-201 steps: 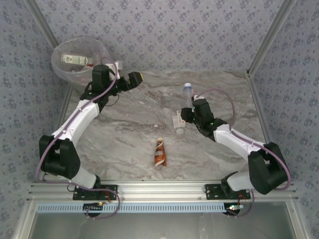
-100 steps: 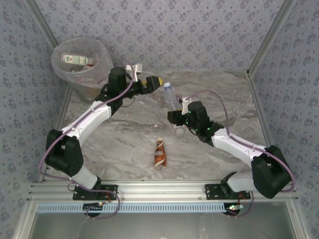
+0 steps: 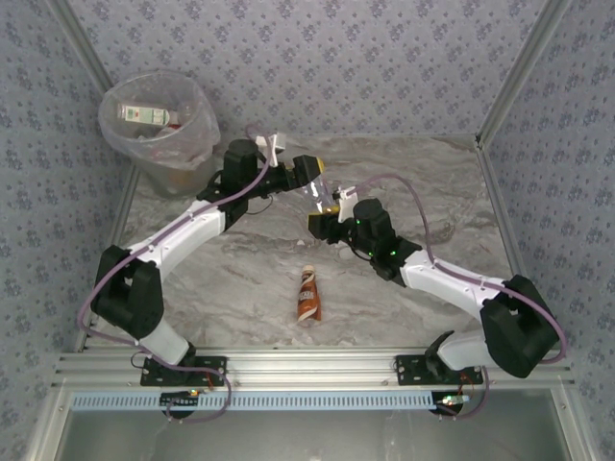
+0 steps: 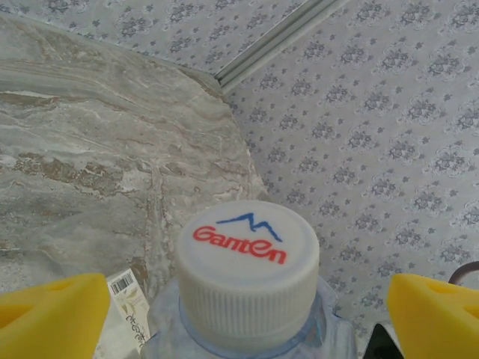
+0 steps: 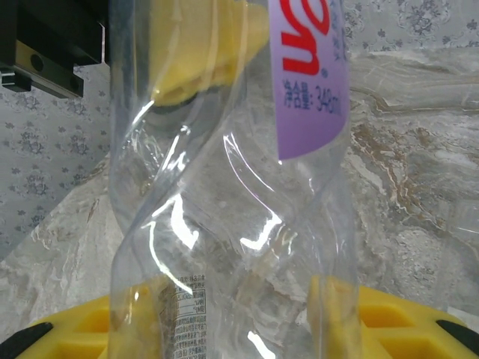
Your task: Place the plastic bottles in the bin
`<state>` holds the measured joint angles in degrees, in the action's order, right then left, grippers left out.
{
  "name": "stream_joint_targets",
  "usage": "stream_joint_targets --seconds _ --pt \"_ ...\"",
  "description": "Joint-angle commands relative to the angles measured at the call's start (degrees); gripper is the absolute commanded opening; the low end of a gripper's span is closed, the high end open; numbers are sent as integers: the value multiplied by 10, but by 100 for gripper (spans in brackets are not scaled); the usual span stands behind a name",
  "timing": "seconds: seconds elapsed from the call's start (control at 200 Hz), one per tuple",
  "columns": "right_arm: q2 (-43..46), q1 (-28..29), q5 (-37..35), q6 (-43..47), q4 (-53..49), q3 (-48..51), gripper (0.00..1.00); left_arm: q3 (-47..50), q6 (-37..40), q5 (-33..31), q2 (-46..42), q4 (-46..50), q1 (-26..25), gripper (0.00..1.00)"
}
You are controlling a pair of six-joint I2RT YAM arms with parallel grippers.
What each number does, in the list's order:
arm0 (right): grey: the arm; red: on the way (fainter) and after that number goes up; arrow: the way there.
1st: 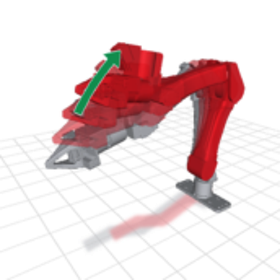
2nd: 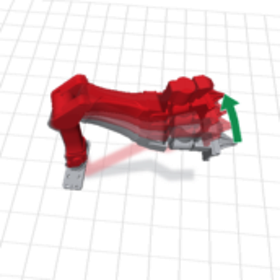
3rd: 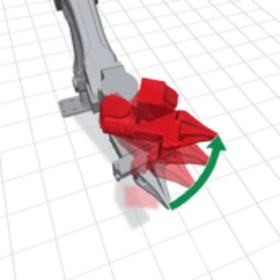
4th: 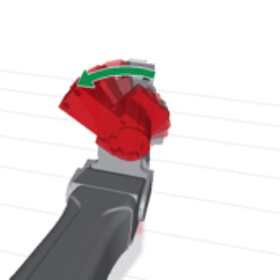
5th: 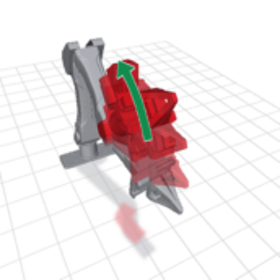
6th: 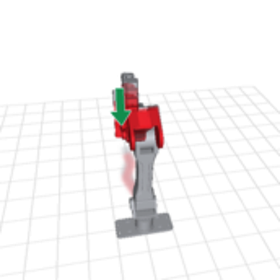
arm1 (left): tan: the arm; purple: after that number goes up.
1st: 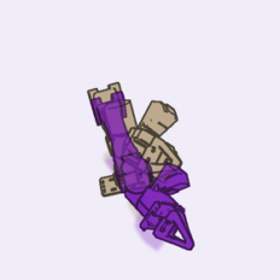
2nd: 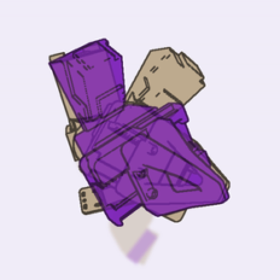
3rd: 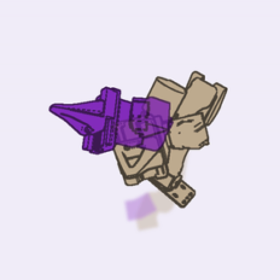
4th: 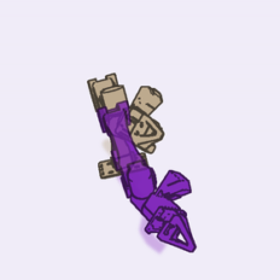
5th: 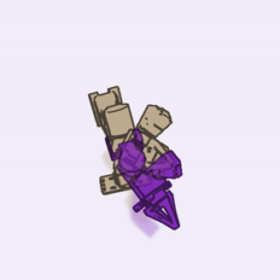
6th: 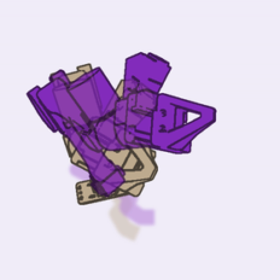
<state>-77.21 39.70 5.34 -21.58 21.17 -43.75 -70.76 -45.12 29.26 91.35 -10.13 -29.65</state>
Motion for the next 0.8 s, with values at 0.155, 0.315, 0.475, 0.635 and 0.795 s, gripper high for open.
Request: stream_joint_targets --seconds 0.155,0.315,0.475,0.635,0.795 --pt "-14 8 -7 -2 31 -26 12 -7 20 23 9 2 -5 87" --pt "-15 18 -2 13 25 -31 14 -14 35 10 11 33 -7 77" --pt "-15 24 -14 22 16 -37 18 -18 45 -9 11 53 -8 69" --pt "-17 24 -8 27 10 -37 42 -21 42 -10 14 49 -8 57" --pt "-15 18 16 32 0 -40 63 -22 43 -11 14 44 -8 53"
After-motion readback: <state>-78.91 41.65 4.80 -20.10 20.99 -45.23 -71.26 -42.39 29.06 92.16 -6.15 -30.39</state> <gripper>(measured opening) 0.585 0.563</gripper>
